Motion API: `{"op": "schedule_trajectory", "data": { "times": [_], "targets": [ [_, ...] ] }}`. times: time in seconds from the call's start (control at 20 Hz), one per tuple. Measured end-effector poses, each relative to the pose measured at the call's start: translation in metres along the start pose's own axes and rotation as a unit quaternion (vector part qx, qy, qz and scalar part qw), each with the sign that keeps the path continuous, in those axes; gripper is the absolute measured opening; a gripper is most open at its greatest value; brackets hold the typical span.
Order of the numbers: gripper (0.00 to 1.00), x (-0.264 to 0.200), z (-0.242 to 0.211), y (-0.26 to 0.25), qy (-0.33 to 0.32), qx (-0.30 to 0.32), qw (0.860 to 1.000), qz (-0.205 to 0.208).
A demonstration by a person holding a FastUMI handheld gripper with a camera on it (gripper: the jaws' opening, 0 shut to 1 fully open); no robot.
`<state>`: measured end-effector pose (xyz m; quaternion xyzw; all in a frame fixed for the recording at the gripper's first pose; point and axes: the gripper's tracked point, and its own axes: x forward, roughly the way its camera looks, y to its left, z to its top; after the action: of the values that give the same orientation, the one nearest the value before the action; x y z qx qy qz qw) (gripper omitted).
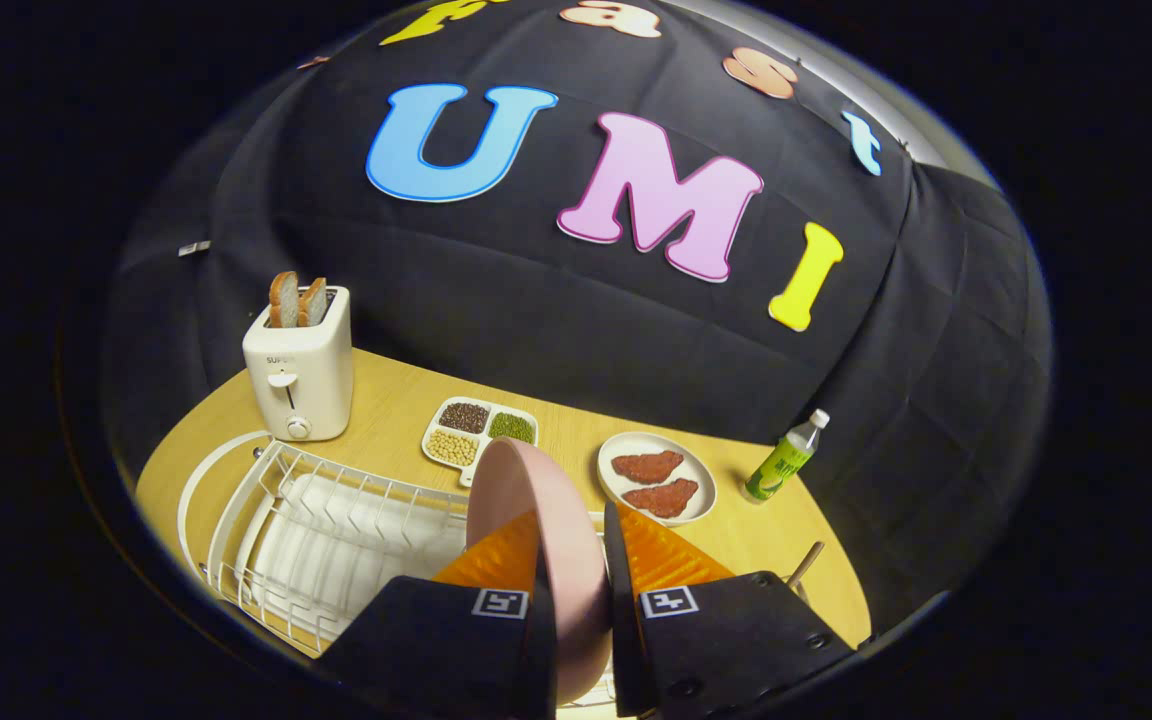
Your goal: Take the plate from the dish rack, then take the spoon from the basket and place it into the plate.
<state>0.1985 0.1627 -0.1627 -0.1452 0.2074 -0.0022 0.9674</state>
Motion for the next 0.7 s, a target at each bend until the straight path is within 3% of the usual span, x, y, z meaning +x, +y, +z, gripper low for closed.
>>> {"op": "schedule_trajectory", "data": {
  "times": [0.35,0.7],
  "targets": [
    [0.26,-0.01,0.004,-0.003,-0.023,-0.024,0.999,-0.006],
    [0.26,-0.022,-0.003,-0.023,-0.003,0.023,1.0,0.014]
  ]
}}
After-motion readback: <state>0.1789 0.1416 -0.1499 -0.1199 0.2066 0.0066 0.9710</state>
